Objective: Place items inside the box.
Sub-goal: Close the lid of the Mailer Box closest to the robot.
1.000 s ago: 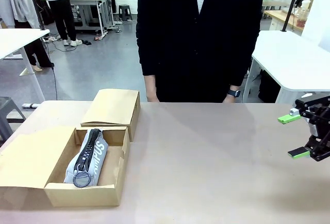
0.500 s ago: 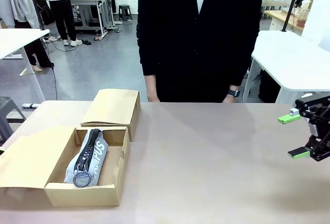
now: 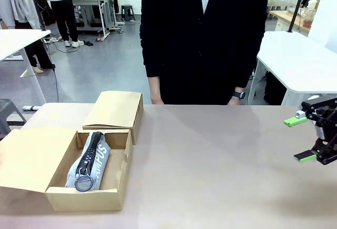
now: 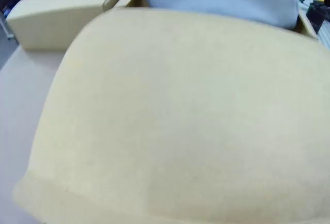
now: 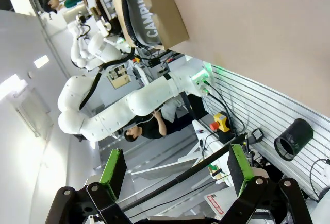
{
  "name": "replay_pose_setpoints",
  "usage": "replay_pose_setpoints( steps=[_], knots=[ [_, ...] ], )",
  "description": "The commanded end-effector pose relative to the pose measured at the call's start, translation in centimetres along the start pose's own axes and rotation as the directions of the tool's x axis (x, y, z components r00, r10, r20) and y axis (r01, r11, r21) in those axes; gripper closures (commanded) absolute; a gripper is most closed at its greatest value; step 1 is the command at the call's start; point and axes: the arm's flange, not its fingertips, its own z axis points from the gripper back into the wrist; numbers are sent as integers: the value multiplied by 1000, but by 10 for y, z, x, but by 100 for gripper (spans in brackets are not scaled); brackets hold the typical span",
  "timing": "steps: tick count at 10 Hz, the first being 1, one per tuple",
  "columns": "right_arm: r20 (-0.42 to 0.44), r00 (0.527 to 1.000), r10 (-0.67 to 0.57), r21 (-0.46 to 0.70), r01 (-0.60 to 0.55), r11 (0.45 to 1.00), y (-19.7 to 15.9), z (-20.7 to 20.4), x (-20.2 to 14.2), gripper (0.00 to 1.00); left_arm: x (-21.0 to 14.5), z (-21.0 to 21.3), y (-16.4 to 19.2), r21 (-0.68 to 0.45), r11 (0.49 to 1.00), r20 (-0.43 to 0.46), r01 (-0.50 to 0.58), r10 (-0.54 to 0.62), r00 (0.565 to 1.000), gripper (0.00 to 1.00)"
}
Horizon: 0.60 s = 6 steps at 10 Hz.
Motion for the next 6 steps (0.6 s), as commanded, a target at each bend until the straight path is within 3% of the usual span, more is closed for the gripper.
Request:
replay_pose_setpoints(
  steps=[1, 4, 6],
  knots=[
    [2, 1000, 10, 16, -10, 1000, 4, -1, 1, 0, -12, -11, -10, 39, 998, 78, 44, -47, 996, 0],
    [2, 1000, 10, 16, -10, 1000, 4, -1, 1, 0, 10, -12, -16, 33, 999, 302, 12, -21, 953, 0],
    [2, 1000, 10, 16, -10, 1000, 4, -1, 1, 0, 34, -3, -28, 79, 995, 348, 61, -84, 934, 0]
  ],
)
